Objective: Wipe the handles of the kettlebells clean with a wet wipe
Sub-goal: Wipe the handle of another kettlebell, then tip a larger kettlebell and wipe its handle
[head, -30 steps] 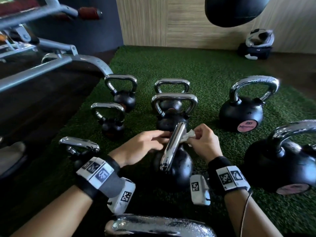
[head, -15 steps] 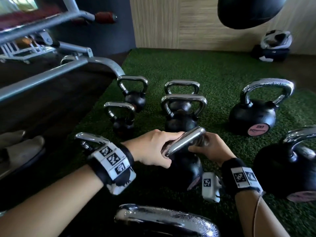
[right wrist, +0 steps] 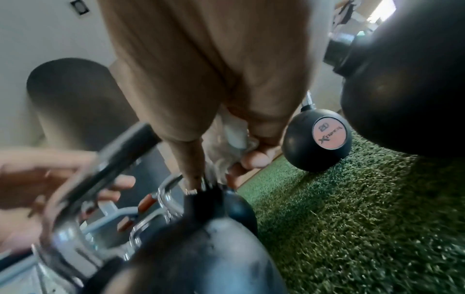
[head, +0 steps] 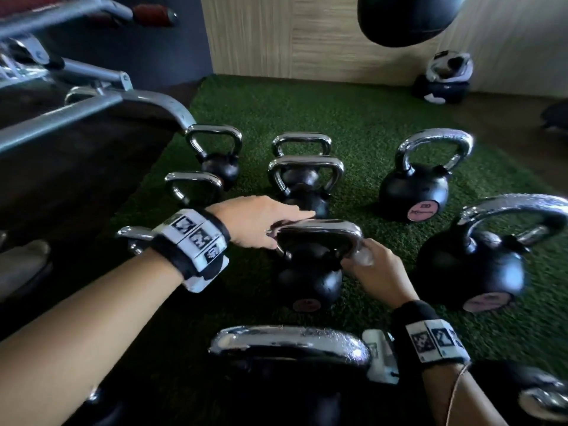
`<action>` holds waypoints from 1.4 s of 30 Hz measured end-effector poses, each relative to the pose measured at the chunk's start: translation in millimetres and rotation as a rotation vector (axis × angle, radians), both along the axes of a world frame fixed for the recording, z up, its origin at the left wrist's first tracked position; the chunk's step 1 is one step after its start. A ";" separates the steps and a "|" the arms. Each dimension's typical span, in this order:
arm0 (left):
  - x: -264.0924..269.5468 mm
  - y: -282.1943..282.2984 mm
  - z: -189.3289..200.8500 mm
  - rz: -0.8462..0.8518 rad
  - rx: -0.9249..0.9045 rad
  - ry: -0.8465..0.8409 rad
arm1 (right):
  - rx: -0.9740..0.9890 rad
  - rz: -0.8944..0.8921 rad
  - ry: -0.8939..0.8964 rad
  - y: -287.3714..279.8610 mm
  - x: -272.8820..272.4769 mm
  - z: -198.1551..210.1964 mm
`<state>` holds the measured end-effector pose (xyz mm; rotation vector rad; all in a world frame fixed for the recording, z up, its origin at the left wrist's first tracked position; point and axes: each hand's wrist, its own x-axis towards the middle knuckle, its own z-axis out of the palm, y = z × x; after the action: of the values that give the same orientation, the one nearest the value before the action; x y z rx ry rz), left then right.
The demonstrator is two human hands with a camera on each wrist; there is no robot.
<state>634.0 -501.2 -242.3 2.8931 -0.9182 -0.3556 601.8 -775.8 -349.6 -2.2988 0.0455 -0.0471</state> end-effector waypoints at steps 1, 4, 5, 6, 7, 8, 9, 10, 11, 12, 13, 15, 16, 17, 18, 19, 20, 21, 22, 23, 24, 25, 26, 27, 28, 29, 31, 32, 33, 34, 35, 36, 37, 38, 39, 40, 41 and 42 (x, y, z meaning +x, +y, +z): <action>-11.5 6.2 -2.2 0.053 -0.079 -0.029 | 0.013 -0.024 0.021 -6.7 -7.4 6.0; -59.4 31.0 -14.1 0.285 -0.498 0.028 | 0.219 -0.071 -0.004 -23.7 -40.8 31.4; -76.7 39.5 -21.2 0.355 -0.597 0.076 | 0.311 -0.067 0.005 -25.1 -55.7 43.0; -92.3 48.2 -29.7 0.415 -0.655 0.143 | 0.387 -0.054 0.018 -24.5 -71.1 54.2; -104.2 56.1 -39.7 0.463 -0.676 0.235 | 0.426 -0.025 0.016 -22.4 -86.3 64.6; -111.9 61.6 -48.0 0.487 -0.664 0.347 | 0.420 0.009 -0.010 -18.8 -101.3 74.7; -116.7 66.1 -55.8 0.480 -0.637 0.465 | 0.374 0.040 -0.053 -13.4 -115.9 83.5; -119.6 70.0 -60.7 0.432 -0.592 0.563 | 0.305 0.062 -0.103 -7.5 -130.1 90.5; -124.6 71.5 -62.3 0.345 -0.533 0.633 | 0.231 0.077 -0.149 -0.7 -143.4 95.6; -131.0 71.0 -62.6 0.233 -0.483 0.689 | 0.159 0.082 -0.197 6.1 -155.1 98.9; -136.5 69.8 -63.8 0.132 -0.464 0.748 | 0.102 0.089 -0.246 14.4 -166.3 102.2; -149.9 66.3 -72.3 0.052 -0.484 0.823 | 0.062 0.102 -0.336 35.1 -185.1 107.7; -157.4 62.2 -78.9 0.065 -0.512 0.777 | 0.045 0.099 -0.386 45.8 -191.3 108.4; -164.6 56.6 -87.4 0.084 -0.542 0.689 | 0.013 0.091 -0.436 56.1 -195.2 106.8; -170.7 49.9 -94.4 0.104 -0.579 0.594 | -0.032 0.083 -0.483 66.6 -197.6 104.9; -176.0 44.0 -100.9 0.118 -0.629 0.516 | -0.070 0.084 -0.521 76.6 -197.9 101.9; -179.5 39.4 -106.8 0.119 -0.701 0.457 | -0.095 0.095 -0.550 85.5 -197.4 98.7; -181.4 36.7 -113.2 0.106 -0.777 0.421 | -0.109 0.117 -0.564 93.5 -196.5 95.6; -182.9 35.8 -115.2 0.097 -0.824 0.404 | -0.129 0.144 -0.568 99.4 -195.4 91.8; -183.1 35.9 -115.5 0.098 -0.841 0.404 | -0.156 0.170 -0.573 103.1 -194.4 89.1; -182.5 36.4 -115.3 0.105 -0.840 0.408 | -0.184 0.186 -0.576 104.3 -193.4 87.1; -180.9 37.0 -116.8 0.116 -0.836 0.411 | -0.205 0.189 -0.578 102.3 -192.7 86.3; -180.1 37.5 -118.9 0.133 -0.835 0.417 | -0.222 0.182 -0.580 97.6 -192.3 85.7; -180.3 37.6 -120.4 0.154 -0.835 0.432 | -0.233 0.161 -0.587 91.4 -192.1 85.3; -180.6 37.5 -121.9 0.167 -0.837 0.443 | -0.236 0.131 -0.598 84.8 -192.1 84.6; -180.8 36.8 -123.8 0.180 -0.836 0.447 | -0.233 0.101 -0.610 79.3 -192.7 83.2; -182.2 35.2 -125.3 0.203 -0.841 0.433 | -0.231 0.083 -0.627 77.4 -196.0 80.4; -183.0 34.7 -125.1 0.214 -0.851 0.424 | -0.234 0.093 -0.636 81.0 -198.9 79.4; -183.3 34.4 -125.4 0.221 -0.865 0.423 | -0.232 0.104 -0.647 84.9 -202.1 78.7; -183.5 34.0 -125.2 0.227 -0.880 0.425 | -0.224 0.109 -0.657 87.3 -204.9 77.7; -183.5 34.2 -125.3 0.235 -0.890 0.431 | -0.210 0.103 -0.663 86.6 -206.8 76.3; -182.9 34.0 -124.8 0.240 -0.895 0.435 | -0.190 0.083 -0.662 82.1 -207.5 74.0; -182.7 33.8 -125.2 0.243 -0.890 0.441 | -0.158 0.049 -0.650 75.0 -207.5 70.9; -182.3 33.6 -125.9 0.242 -0.881 0.444 | -0.114 0.005 -0.628 67.0 -207.3 67.6; -181.9 33.9 -127.0 0.240 -0.876 0.445 | -0.060 -0.034 -0.597 60.2 -207.4 64.9; -182.1 34.5 -128.1 0.243 -0.874 0.450 | -0.010 -0.064 -0.571 55.7 -208.5 63.0; -182.3 34.8 -128.4 0.246 -0.874 0.461 | 0.022 -0.079 -0.561 54.2 -209.7 62.3; -182.7 35.0 -128.6 0.247 -0.872 0.469 | 0.028 -0.082 -0.562 54.8 -211.5 62.5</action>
<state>451.3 -466.2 -370.9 1.9639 -0.4545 -0.4408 390.3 -720.9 -287.2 -2.1771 -0.1482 -0.7231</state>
